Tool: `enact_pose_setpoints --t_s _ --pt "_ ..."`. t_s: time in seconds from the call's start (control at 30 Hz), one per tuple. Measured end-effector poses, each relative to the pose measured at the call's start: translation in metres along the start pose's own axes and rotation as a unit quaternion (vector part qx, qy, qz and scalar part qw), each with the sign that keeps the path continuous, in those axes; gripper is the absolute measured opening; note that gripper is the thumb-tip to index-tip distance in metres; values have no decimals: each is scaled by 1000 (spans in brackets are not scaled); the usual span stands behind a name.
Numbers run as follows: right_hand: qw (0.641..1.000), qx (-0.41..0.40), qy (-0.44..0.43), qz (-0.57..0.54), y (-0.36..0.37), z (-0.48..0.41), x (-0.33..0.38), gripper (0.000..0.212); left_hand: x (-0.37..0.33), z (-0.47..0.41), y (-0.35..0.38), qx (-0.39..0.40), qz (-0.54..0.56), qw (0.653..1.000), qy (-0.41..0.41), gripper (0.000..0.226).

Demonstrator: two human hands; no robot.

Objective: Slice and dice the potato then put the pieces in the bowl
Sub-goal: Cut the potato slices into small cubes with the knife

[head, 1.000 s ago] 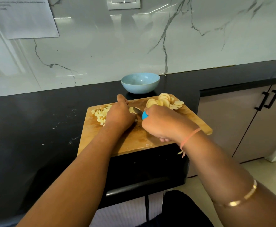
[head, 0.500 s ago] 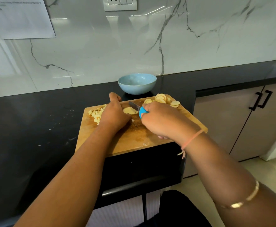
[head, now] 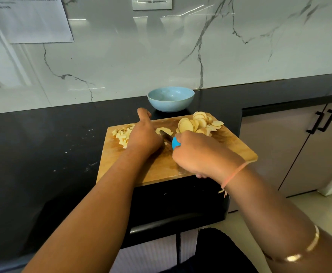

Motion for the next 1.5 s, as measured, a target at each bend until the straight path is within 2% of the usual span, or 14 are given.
enact_pose_setpoints --t_s 0.23,0.5,0.77,1.03,1.5 --pt "1000 -20 -16 2 0 29 -11 43 2 -1 -1 0 -1 1000 11 58" --pt "998 -61 -11 -25 -22 5 -4 44 7 -7 -3 18 -24 999 -19 59" --pt "999 -35 0 -27 -5 -25 12 47 9 -6 -4 10 -36 999 -10 55" --pt "1000 -7 -11 -3 -1 -9 10 45 8 -5 -7 -6 -14 1000 -18 53" --pt "998 -57 -14 -33 -10 18 -12 44 12 -6 -11 -5 11 999 -45 53"
Point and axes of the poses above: each hand's wrist, its own z-axis away from the middle knuckle, its own y-axis out of the palm, x = y × z, the point moved 10 cm from there along -z, towards the middle knuckle, and after that the axes turned 15 degrees about z, right-handed, at the moved point
